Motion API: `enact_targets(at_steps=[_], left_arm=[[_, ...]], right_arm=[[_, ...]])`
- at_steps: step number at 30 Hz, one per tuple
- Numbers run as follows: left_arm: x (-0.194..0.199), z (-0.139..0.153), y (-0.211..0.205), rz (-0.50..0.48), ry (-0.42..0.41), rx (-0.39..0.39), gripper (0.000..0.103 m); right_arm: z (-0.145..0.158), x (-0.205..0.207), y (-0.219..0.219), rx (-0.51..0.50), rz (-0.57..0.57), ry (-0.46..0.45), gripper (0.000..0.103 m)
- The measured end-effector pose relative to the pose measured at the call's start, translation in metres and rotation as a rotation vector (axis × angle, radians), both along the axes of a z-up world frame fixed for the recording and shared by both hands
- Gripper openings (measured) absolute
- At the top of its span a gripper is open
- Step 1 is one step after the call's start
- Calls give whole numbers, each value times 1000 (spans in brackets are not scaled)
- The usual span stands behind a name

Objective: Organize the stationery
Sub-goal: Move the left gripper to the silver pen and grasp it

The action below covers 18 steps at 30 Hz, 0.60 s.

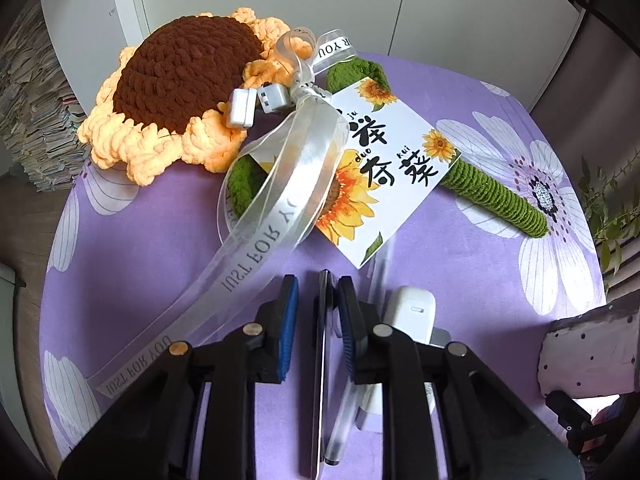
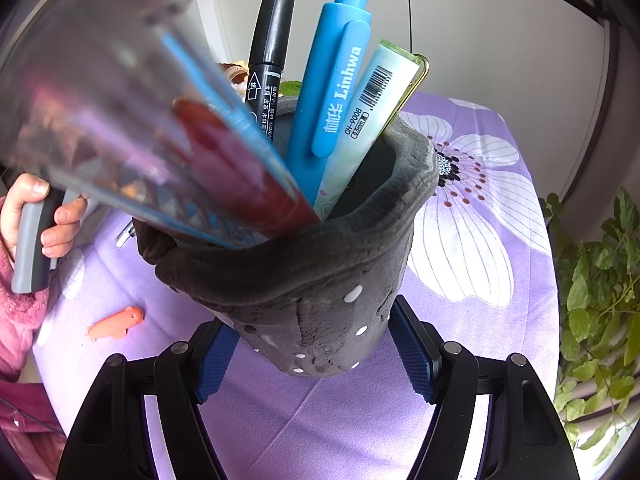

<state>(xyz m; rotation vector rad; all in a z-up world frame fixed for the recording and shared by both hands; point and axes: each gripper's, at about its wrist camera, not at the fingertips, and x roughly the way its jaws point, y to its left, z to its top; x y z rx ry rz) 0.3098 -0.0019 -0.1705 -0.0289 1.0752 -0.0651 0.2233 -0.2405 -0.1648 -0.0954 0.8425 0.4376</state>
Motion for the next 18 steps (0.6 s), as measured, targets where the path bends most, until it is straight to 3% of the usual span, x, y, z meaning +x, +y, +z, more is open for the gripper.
enact_targets(at_steps=[4,6,10,18], left_arm=[[4,0,2,6,10,-9,15],[5,-1,2,8,14,-16,9],[2,1,6,9,22,-68,9],[-21,34,11,-15,-53,-105,9]], right_arm=[[0,0,0,0,-1,0,73],[0,0,0,0,-1,0,73],[0,0,0,1,-1,1,73],[0,0,0,2,-1,2,73]])
